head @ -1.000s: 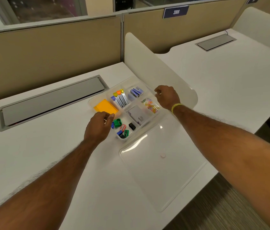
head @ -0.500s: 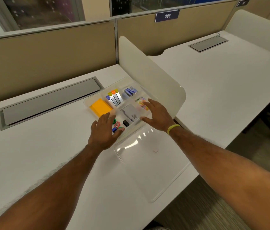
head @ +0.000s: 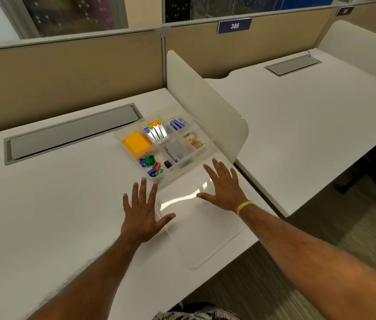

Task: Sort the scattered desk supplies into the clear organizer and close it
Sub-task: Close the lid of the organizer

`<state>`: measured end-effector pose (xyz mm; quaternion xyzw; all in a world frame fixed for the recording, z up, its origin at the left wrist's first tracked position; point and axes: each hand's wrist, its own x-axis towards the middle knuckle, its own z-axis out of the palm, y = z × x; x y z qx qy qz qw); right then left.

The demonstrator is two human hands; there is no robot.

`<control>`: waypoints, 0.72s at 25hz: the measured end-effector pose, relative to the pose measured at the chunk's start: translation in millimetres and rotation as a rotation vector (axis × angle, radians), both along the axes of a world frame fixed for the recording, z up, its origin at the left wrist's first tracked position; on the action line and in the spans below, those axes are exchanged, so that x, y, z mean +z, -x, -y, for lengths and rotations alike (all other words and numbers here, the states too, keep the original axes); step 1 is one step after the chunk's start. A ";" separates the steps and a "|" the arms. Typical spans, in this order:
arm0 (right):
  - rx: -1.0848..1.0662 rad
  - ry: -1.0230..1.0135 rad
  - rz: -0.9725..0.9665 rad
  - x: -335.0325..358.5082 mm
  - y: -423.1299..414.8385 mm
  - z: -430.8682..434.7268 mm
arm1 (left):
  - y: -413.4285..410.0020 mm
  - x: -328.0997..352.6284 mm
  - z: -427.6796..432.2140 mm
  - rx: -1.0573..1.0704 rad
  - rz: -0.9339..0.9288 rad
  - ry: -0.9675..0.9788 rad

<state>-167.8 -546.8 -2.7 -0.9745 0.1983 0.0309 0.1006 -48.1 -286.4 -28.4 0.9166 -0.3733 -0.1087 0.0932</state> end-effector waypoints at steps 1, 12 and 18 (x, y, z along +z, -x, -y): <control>0.001 -0.003 -0.010 -2.8 4.7 0.5 | 6.0 -2.4 -2.3 0.000 -0.008 -0.012; -0.365 -0.156 -0.105 -1.3 36.7 12.6 | 45.8 -2.3 -19.5 0.056 -0.243 -0.100; -0.583 -0.335 -0.039 12.4 39.1 9.3 | 66.9 16.4 -9.5 0.320 -0.537 0.345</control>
